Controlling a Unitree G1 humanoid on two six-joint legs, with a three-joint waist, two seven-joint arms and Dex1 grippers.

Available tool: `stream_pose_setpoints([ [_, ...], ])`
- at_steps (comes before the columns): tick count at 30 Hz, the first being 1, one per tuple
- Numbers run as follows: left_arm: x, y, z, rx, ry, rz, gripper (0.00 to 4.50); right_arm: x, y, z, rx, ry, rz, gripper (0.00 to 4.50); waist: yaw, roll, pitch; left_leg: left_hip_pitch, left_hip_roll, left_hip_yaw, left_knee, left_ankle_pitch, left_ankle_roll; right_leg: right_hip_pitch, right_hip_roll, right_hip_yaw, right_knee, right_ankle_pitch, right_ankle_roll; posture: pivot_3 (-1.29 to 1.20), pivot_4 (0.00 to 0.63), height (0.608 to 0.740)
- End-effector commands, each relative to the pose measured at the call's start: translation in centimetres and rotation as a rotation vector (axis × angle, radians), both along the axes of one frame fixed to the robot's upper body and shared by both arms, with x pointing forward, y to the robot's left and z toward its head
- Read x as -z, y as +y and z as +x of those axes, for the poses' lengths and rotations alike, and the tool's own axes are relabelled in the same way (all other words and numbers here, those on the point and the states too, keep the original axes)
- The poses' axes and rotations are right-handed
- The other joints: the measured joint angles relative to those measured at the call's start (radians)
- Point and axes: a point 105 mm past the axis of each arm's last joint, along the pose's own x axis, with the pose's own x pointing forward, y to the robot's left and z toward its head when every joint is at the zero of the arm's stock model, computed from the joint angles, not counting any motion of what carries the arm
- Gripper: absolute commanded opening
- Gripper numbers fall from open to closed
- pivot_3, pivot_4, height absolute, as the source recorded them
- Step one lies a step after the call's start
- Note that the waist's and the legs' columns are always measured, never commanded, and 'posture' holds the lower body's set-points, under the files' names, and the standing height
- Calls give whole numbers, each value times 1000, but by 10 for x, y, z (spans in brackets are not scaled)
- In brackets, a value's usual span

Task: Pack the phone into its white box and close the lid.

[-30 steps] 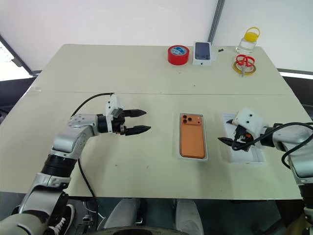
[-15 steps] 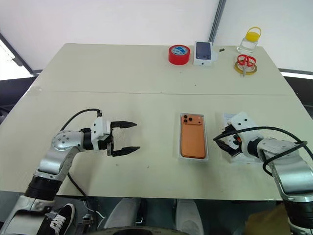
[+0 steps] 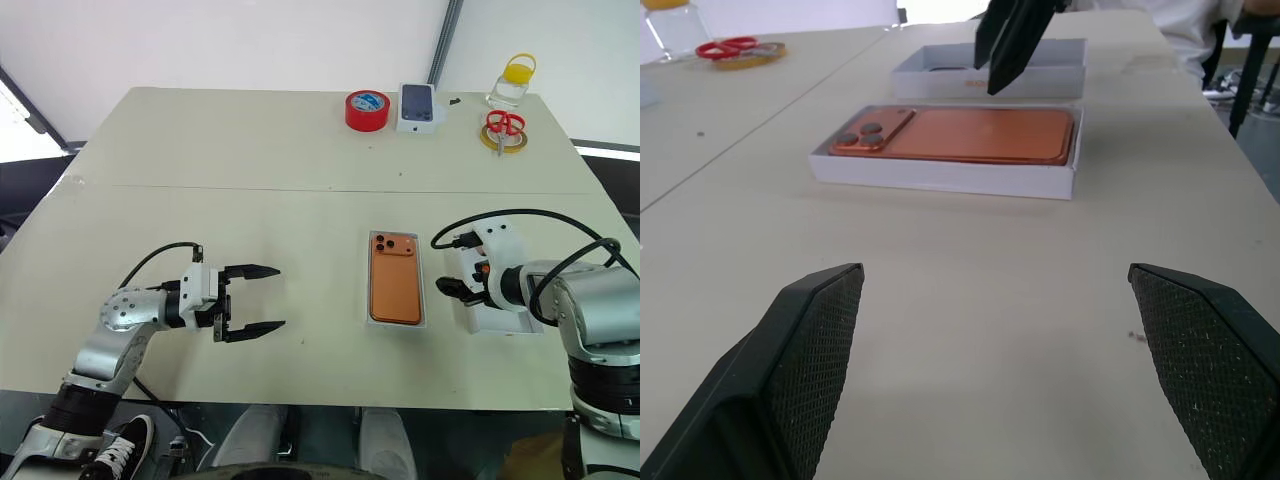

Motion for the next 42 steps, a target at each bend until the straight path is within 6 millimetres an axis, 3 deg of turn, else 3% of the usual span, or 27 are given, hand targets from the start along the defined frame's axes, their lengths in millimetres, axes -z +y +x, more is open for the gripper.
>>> stream_pose_setpoints([
  [1,-9,-3,-4,-1,-43,-22,4452,-2,-6,-3,22,4,6,4471,-1,0,0,0,0,0,0,0,0,0,0,0,0,0,1,0,150,739],
  [13,-10,-8,-8,6,-81,-32,4452,0,0,-1,20,31,45,4471,-2,0,0,1,1,0,0,0,0,0,2,0,1,0,0,0,150,739],
  [16,-10,-7,-8,7,-88,-25,4500,4,-3,-1,47,45,25,3668,-2,0,0,1,2,0,0,0,0,0,2,0,1,0,0,0,150,739],
  [23,-11,-9,-10,3,-87,-34,4500,12,-8,2,96,56,-37,161,-1,-2,-1,1,2,0,0,0,0,0,2,0,1,0,0,0,150,739],
  [31,-10,-6,-8,-13,-72,-25,4500,7,-1,10,111,22,2,68,-2,-4,-3,2,2,0,0,0,0,1,2,0,0,0,0,0,150,739],
  [34,-10,-6,-6,-12,-71,-22,4500,5,-8,14,171,-4,26,68,-3,-4,-3,2,2,1,0,0,0,1,2,0,0,0,0,0,150,739],
  [38,-11,-7,-4,-11,-69,-24,4500,-10,-16,30,282,-97,79,68,-6,-4,-2,2,2,1,0,0,0,1,3,0,1,0,0,0,150,739],
  [42,-13,-9,1,-14,-59,-41,4500,-27,-11,49,264,-228,136,68,-2,0,0,0,2,1,0,0,0,-1,3,0,1,1,2,0,150,739],
])
